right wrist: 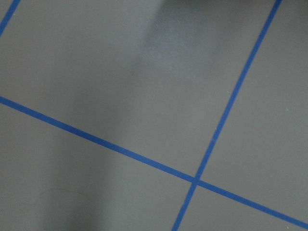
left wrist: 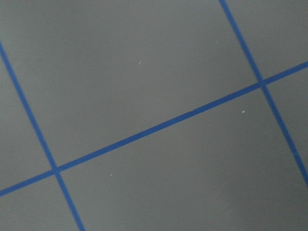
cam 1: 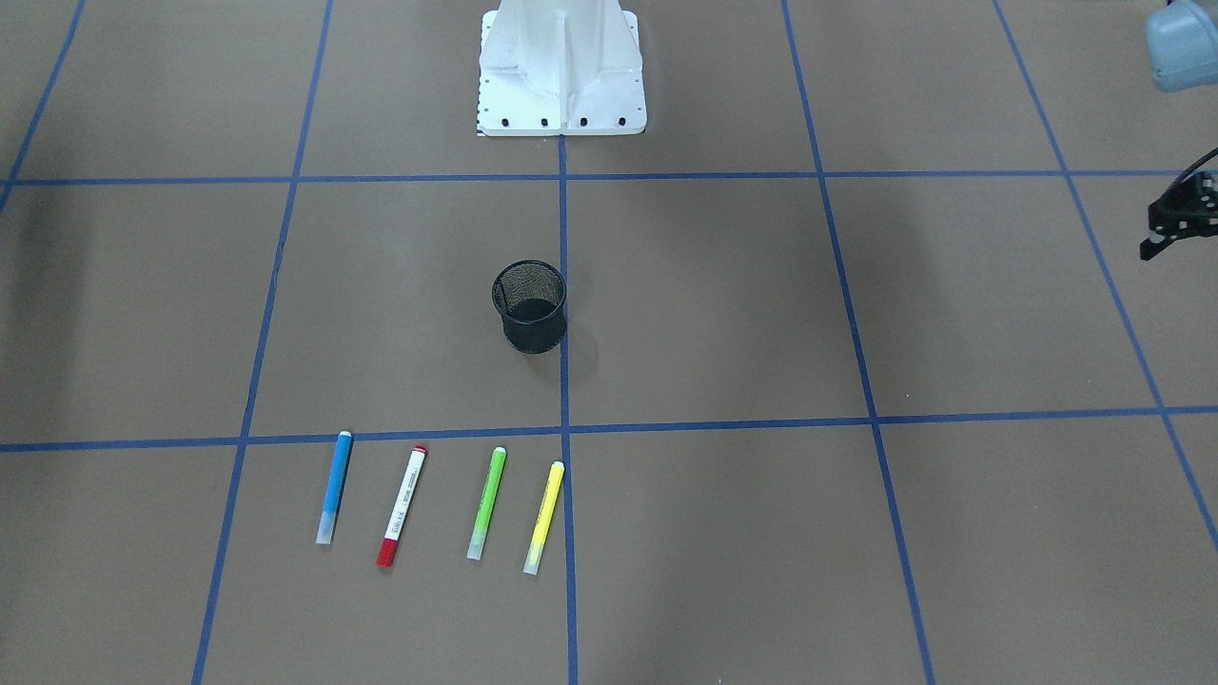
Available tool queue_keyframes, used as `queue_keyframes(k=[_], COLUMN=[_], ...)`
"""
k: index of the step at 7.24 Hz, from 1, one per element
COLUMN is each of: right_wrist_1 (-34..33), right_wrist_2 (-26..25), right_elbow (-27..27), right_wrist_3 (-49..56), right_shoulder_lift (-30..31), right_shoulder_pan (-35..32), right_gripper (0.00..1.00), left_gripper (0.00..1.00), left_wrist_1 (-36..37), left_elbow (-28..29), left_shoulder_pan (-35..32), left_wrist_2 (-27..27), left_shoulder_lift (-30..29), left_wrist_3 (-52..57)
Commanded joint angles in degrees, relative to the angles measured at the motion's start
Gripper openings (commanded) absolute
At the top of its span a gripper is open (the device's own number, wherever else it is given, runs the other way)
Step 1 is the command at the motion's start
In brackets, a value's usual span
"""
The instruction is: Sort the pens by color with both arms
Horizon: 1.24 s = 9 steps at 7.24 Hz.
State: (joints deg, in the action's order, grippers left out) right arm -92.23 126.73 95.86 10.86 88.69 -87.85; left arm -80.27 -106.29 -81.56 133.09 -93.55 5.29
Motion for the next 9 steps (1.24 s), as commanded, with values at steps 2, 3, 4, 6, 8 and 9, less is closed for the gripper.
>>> queue_keyframes(k=[2, 3, 4, 6, 8, 9], right_wrist_1=[0.1, 0.0, 0.1, 0.0, 0.1, 0.2], right_wrist_2=[0.0, 0.4, 0.4, 1.0, 0.9, 0.7], right_elbow=[-1.1, -1.3, -1.0, -1.4, -1.3, -0.5], right_wrist_3=[-0.1, -0.5, -0.7, -0.9, -0.8, -0.3], right_shoulder_lift=[2.3, 2.4, 2.4, 2.3, 2.3, 2.4], right_shoulder_pan=[-0.4, -0.4, -0.4, -0.4, -0.4, -0.4], right_gripper=[1.00, 1.00, 1.00, 1.00, 1.00, 1.00], left_gripper=[1.00, 1.00, 1.00, 1.00, 1.00, 1.00], left_wrist_1=[-0.1, -0.1, -0.2, -0.2, -1.7, -3.8], left_elbow=[4.6, 6.0, 8.1, 8.5, 7.5, 7.5], left_shoulder_pan=[-11.1, -12.2, -12.1, -12.0, -12.0, -12.0], left_wrist_2=[0.1, 0.2, 0.2, 0.2, 2.6, 3.8], left_shoulder_lift=[4.3, 4.4, 5.5, 5.9, 5.7, 5.8], left_wrist_3=[0.2, 0.3, 0.2, 0.2, 0.4, 0.7])
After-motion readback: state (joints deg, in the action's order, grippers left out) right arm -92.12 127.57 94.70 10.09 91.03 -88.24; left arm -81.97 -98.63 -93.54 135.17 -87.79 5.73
